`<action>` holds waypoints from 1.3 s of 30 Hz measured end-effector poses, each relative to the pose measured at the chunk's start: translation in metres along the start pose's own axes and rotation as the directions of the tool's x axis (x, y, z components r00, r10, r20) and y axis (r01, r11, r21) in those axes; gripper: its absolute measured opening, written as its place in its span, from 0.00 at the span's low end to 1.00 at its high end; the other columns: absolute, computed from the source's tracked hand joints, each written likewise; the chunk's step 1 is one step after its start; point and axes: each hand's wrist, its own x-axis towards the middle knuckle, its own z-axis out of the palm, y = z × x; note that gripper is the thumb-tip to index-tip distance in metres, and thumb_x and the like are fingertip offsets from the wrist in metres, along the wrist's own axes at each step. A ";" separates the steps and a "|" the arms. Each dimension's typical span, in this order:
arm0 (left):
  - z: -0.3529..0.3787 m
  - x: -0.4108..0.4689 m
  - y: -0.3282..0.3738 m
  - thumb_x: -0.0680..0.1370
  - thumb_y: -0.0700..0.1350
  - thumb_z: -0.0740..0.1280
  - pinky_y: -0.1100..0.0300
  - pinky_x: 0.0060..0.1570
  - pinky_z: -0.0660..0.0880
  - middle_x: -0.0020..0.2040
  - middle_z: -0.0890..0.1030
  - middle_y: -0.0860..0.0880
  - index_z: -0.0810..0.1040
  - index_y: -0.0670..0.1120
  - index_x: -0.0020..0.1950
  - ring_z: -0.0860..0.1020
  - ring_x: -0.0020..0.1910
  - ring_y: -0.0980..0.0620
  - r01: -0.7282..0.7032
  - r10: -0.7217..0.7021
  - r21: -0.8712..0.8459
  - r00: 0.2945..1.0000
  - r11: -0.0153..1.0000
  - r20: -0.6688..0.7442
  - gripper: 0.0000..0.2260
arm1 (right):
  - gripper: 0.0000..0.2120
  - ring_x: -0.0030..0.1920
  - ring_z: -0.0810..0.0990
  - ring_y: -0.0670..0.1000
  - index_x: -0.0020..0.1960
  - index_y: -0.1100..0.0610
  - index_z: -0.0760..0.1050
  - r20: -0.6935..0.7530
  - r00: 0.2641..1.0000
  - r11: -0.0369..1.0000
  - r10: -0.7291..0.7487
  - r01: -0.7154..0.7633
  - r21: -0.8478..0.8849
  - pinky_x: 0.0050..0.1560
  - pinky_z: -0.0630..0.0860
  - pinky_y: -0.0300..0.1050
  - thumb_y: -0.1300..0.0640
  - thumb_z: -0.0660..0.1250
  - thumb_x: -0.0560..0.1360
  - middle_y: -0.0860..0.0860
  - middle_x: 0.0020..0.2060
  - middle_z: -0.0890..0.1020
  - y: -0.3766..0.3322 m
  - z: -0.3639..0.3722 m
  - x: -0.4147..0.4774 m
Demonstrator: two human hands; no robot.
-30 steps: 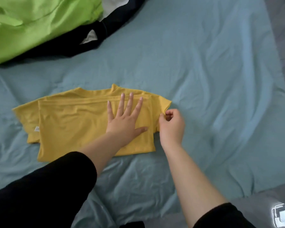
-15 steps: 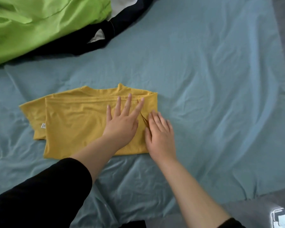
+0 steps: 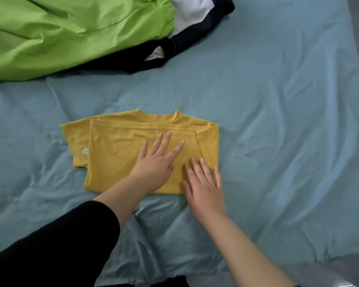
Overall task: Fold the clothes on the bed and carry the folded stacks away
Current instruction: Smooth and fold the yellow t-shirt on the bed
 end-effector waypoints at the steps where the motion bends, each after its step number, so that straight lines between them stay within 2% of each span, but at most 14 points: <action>1: 0.000 -0.010 -0.011 0.81 0.50 0.53 0.45 0.74 0.41 0.79 0.37 0.52 0.34 0.65 0.75 0.36 0.78 0.50 0.026 -0.026 -0.008 1.000 1.000 -0.002 0.31 | 0.24 0.78 0.49 0.49 0.76 0.50 0.59 0.035 0.999 1.000 -0.030 0.030 -0.007 0.73 0.36 0.51 0.47 0.52 0.82 0.47 0.77 0.56 -0.014 0.003 0.008; 3: 0.000 -0.027 -0.035 0.82 0.49 0.53 0.46 0.74 0.42 0.79 0.37 0.52 0.36 0.64 0.75 0.37 0.78 0.50 0.101 -0.101 -0.026 0.995 0.995 -0.008 0.31 | 0.25 0.78 0.41 0.48 0.78 0.49 0.51 0.087 0.992 0.995 -0.091 0.093 -0.020 0.73 0.33 0.53 0.45 0.47 0.82 0.46 0.78 0.48 -0.043 0.010 0.025; 7: -0.004 -0.059 -0.083 0.81 0.51 0.56 0.46 0.75 0.42 0.79 0.35 0.49 0.37 0.62 0.77 0.36 0.78 0.47 0.253 -0.256 -0.058 0.965 0.966 -0.058 0.32 | 0.27 0.77 0.35 0.51 0.78 0.46 0.42 0.119 0.977 0.982 -0.175 0.182 -0.047 0.71 0.29 0.57 0.44 0.45 0.82 0.46 0.78 0.38 -0.098 0.024 0.058; 10: -0.013 -0.075 -0.114 0.81 0.52 0.59 0.46 0.74 0.48 0.80 0.43 0.46 0.45 0.58 0.79 0.45 0.78 0.44 0.397 -0.429 -0.203 0.890 0.895 -0.154 0.31 | 0.28 0.76 0.33 0.52 0.77 0.43 0.38 0.109 0.979 0.981 -0.172 0.180 -0.073 0.69 0.26 0.60 0.41 0.45 0.81 0.45 0.77 0.35 -0.130 0.031 0.085; 13: -0.022 -0.077 -0.141 0.79 0.50 0.62 0.46 0.69 0.60 0.77 0.57 0.42 0.54 0.49 0.78 0.60 0.73 0.39 0.521 -0.664 -0.497 0.730 0.694 -0.161 0.30 | 0.29 0.75 0.30 0.52 0.76 0.41 0.35 0.123 0.973 0.972 -0.197 0.210 -0.102 0.67 0.24 0.61 0.37 0.42 0.80 0.44 0.74 0.30 -0.153 0.036 0.111; 16: -0.026 -0.067 -0.161 0.78 0.49 0.67 0.48 0.66 0.66 0.69 0.69 0.43 0.62 0.45 0.74 0.69 0.67 0.42 0.506 -0.771 -0.730 0.636 0.460 -0.045 0.27 | 0.30 0.75 0.29 0.52 0.75 0.40 0.33 0.157 0.961 0.953 -0.229 0.254 -0.164 0.67 0.25 0.64 0.33 0.39 0.78 0.44 0.73 0.28 -0.163 0.044 0.126; 19: -0.029 -0.054 -0.171 0.77 0.51 0.69 0.47 0.63 0.71 0.65 0.74 0.46 0.65 0.46 0.69 0.74 0.63 0.45 0.481 -0.828 -0.843 0.555 0.243 0.078 0.25 | 0.30 0.74 0.28 0.52 0.74 0.39 0.29 0.172 0.970 0.955 -0.170 0.205 -0.214 0.67 0.25 0.66 0.32 0.37 0.77 0.44 0.74 0.29 -0.158 0.047 0.131; 21: -0.031 -0.049 -0.175 0.76 0.52 0.69 0.46 0.61 0.72 0.62 0.75 0.46 0.68 0.46 0.66 0.75 0.61 0.45 0.510 -0.842 -0.836 0.527 0.204 0.116 0.22 | 0.31 0.74 0.27 0.52 0.74 0.40 0.28 0.163 0.975 0.958 -0.150 0.184 -0.219 0.67 0.25 0.66 0.32 0.36 0.77 0.44 0.74 0.28 -0.156 0.045 0.130; 25: -0.035 -0.049 -0.180 0.75 0.51 0.69 0.48 0.58 0.74 0.58 0.76 0.46 0.77 0.47 0.57 0.76 0.57 0.45 0.528 -0.813 -0.782 0.580 0.332 0.046 0.13 | 0.31 0.74 0.28 0.49 0.75 0.46 0.30 0.072 0.984 0.972 -0.161 0.171 -0.160 0.68 0.23 0.60 0.35 0.35 0.78 0.44 0.73 0.29 -0.167 0.042 0.118; 29: -0.039 -0.056 -0.175 0.75 0.48 0.67 0.61 0.39 0.70 0.46 0.76 0.55 0.73 0.49 0.52 0.76 0.45 0.53 0.377 -0.751 -0.846 0.659 0.377 -0.041 0.08 | 0.30 0.76 0.32 0.47 0.76 0.49 0.32 0.128 0.983 0.981 -0.133 0.149 -0.124 0.72 0.28 0.57 0.39 0.38 0.80 0.44 0.75 0.33 -0.171 0.050 0.112; 31: -0.042 -0.056 -0.168 0.74 0.47 0.69 0.65 0.35 0.67 0.41 0.74 0.59 0.72 0.52 0.49 0.74 0.39 0.57 0.288 -0.708 -0.880 0.703 0.377 -0.073 0.08 | 0.30 0.76 0.32 0.47 0.77 0.50 0.33 0.149 0.984 0.988 -0.101 0.116 -0.099 0.72 0.29 0.57 0.40 0.40 0.81 0.43 0.74 0.31 -0.174 0.052 0.115; 33: -0.044 -0.052 -0.159 0.73 0.48 0.71 0.68 0.34 0.71 0.40 0.76 0.59 0.72 0.56 0.47 0.75 0.35 0.60 0.187 -0.636 -0.924 0.768 0.335 -0.075 0.08 | 0.30 0.75 0.31 0.47 0.77 0.50 0.33 0.160 0.982 0.989 -0.105 0.119 -0.083 0.72 0.30 0.58 0.41 0.40 0.81 0.42 0.72 0.29 -0.175 0.052 0.117; 35: -0.046 -0.048 -0.148 0.74 0.50 0.72 0.65 0.35 0.77 0.44 0.80 0.58 0.75 0.59 0.49 0.79 0.38 0.58 0.135 -0.563 -0.965 0.826 0.224 -0.015 0.09 | 0.29 0.74 0.31 0.44 0.77 0.50 0.34 0.152 0.980 0.990 -0.129 0.136 -0.033 0.75 0.33 0.57 0.44 0.41 0.81 0.41 0.73 0.31 -0.171 0.049 0.116; 39: -0.045 -0.039 -0.137 0.79 0.55 0.63 0.51 0.48 0.81 0.49 0.80 0.59 0.75 0.53 0.63 0.80 0.49 0.57 0.205 -0.508 -0.976 0.850 0.072 0.141 0.14 | 0.28 0.76 0.36 0.44 0.79 0.52 0.41 0.019 0.999 0.995 0.027 -0.029 0.094 0.76 0.37 0.50 0.49 0.47 0.83 0.44 0.78 0.41 -0.150 0.037 0.103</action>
